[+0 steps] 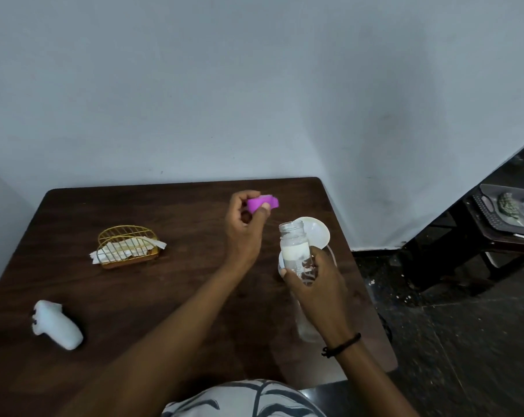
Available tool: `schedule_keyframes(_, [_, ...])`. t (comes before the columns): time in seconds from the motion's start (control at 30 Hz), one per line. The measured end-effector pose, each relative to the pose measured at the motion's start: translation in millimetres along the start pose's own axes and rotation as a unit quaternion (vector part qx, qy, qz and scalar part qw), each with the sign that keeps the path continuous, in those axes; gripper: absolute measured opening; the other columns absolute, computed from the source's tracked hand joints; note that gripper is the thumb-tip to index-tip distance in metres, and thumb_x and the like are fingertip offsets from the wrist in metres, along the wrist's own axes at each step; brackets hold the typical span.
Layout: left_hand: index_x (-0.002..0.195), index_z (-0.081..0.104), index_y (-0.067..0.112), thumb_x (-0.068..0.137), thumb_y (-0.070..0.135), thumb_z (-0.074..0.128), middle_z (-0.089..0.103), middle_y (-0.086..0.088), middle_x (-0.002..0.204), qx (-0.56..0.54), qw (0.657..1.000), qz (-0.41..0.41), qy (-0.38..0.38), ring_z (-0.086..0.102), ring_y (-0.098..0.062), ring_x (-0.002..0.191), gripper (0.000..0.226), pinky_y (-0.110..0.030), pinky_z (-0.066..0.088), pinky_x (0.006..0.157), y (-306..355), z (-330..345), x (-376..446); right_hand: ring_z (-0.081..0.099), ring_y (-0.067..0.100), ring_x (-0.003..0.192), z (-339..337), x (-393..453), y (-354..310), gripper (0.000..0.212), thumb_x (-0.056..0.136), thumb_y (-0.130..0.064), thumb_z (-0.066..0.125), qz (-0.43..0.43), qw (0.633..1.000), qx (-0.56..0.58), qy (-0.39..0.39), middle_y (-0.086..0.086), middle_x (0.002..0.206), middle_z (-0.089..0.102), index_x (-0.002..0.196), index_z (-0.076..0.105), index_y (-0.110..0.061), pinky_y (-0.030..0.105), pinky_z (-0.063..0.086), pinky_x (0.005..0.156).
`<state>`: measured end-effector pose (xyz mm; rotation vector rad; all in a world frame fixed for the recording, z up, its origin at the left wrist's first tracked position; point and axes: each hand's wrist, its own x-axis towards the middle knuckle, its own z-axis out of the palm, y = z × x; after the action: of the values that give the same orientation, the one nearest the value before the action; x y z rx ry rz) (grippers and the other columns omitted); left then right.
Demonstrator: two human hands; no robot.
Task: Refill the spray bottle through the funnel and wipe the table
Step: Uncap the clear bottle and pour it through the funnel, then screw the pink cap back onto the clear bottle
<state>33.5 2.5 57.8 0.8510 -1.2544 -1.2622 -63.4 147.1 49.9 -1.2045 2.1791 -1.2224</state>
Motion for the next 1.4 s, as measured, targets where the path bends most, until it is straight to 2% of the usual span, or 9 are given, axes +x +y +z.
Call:
schedule_keyframes(0.07, [0.101, 0.062, 0.024, 0.082, 0.027, 0.069, 0.066, 0.003, 0.100, -0.034, 0.999, 0.005, -0.021, 0.064, -0.020, 0.093, 0.020, -0.049, 0.057, 0.082, 10, 6, -3, 0.064, 0.001, 0.094, 7, 1, -4, 0.049, 0.076, -0.042, 0.079, -0.012, 1.000, 0.021, 0.004, -0.015, 0.108, 0.066, 0.119, 0.058, -0.030, 0.029, 0.058, 0.078])
schedule_keyframes(0.2, [0.101, 0.062, 0.019, 0.080, 0.026, 0.074, 0.068, 0.001, 0.103, 0.001, 0.996, 0.021, -0.082, 0.065, -0.012, 0.092, 0.026, -0.029, 0.056, 0.079, 17, 4, -11, 0.065, 0.002, 0.095, 20, 5, -13, 0.044, 0.077, -0.038, 0.080, -0.018, 0.999, 0.052, 0.003, -0.014, 0.104, 0.068, 0.114, 0.059, -0.030, 0.031, 0.057, 0.081])
schedule_keyframes(0.37, [0.105, 0.064, 0.017, 0.080, 0.025, 0.074, 0.069, 0.001, 0.109, 0.086, 0.990, 0.011, -0.110, 0.067, -0.016, 0.097, 0.028, -0.037, 0.058, 0.079, 16, -3, -14, 0.067, 0.004, 0.101, 28, 4, -18, 0.050, 0.078, -0.037, 0.081, -0.015, 0.995, 0.095, 0.002, -0.012, 0.112, 0.069, 0.122, 0.059, -0.027, 0.035, 0.059, 0.085])
schedule_keyframes(0.57, [0.115, 0.067, 0.018, 0.086, 0.016, 0.066, 0.070, 0.007, 0.118, 0.013, 0.981, -0.013, -0.195, 0.065, -0.013, 0.105, 0.029, -0.031, 0.057, 0.085, 21, -15, -3, 0.066, 0.005, 0.102, 29, 7, -24, 0.048, 0.079, -0.034, 0.080, -0.025, 0.991, 0.130, 0.005, -0.012, 0.112, 0.070, 0.122, 0.061, -0.025, 0.035, 0.059, 0.088])
schedule_keyframes(0.83, [0.092, 0.074, 0.022, 0.086, 0.028, 0.064, 0.075, 0.000, 0.100, -0.034, 0.987, -0.068, -0.145, 0.068, -0.011, 0.092, 0.013, -0.026, 0.055, 0.078, 25, -6, -2, 0.066, -0.002, 0.099, 33, 3, -28, 0.044, 0.082, -0.026, 0.079, -0.034, 0.984, 0.173, -0.031, -0.029, 0.106, 0.068, 0.121, 0.059, -0.034, 0.015, 0.054, 0.081])
schedule_keyframes(1.0, [0.132, 0.054, 0.008, 0.094, 0.036, 0.042, 0.067, -0.022, 0.113, -0.149, 0.954, -0.139, -0.218, 0.066, -0.027, 0.097, 0.049, -0.038, 0.054, 0.083, 24, -12, -1, 0.066, 0.002, 0.101, 32, 5, -29, 0.047, 0.082, -0.023, 0.079, -0.055, 0.984, 0.164, -0.030, -0.022, 0.107, 0.069, 0.122, 0.058, -0.033, 0.026, 0.056, 0.086])
schedule_keyframes(1.13, [0.131, 0.050, 0.023, 0.079, 0.042, 0.074, 0.066, -0.001, 0.110, -0.125, 0.976, -0.116, -0.136, 0.067, -0.011, 0.090, 0.061, -0.027, 0.057, 0.071, 19, -3, -6, 0.067, 0.002, 0.096, 31, 13, -35, 0.042, 0.080, -0.023, 0.080, -0.047, 0.984, 0.174, -0.008, -0.023, 0.101, 0.069, 0.112, 0.058, -0.040, 0.030, 0.057, 0.082])
schedule_keyframes(1.27, [0.115, 0.060, 0.018, 0.100, 0.016, 0.052, 0.067, 0.001, 0.099, -0.102, 0.987, -0.123, -0.024, 0.063, -0.012, 0.086, 0.017, -0.023, 0.054, 0.068, 10, -1, -7, 0.067, 0.002, 0.095, 33, 14, -33, 0.043, 0.080, -0.025, 0.080, -0.045, 0.985, 0.169, -0.013, -0.020, 0.101, 0.069, 0.116, 0.058, -0.034, 0.034, 0.058, 0.083])
schedule_keyframes(1.4, [0.113, 0.058, 0.013, 0.101, 0.038, 0.046, 0.067, -0.005, 0.105, -0.094, 0.990, -0.108, -0.009, 0.065, -0.010, 0.088, 0.030, -0.020, 0.055, 0.068, 12, -2, -11, 0.067, 0.004, 0.098, 37, 13, -31, 0.043, 0.081, -0.025, 0.080, -0.042, 0.985, 0.167, -0.018, -0.017, 0.105, 0.069, 0.116, 0.057, -0.033, 0.038, 0.058, 0.087])
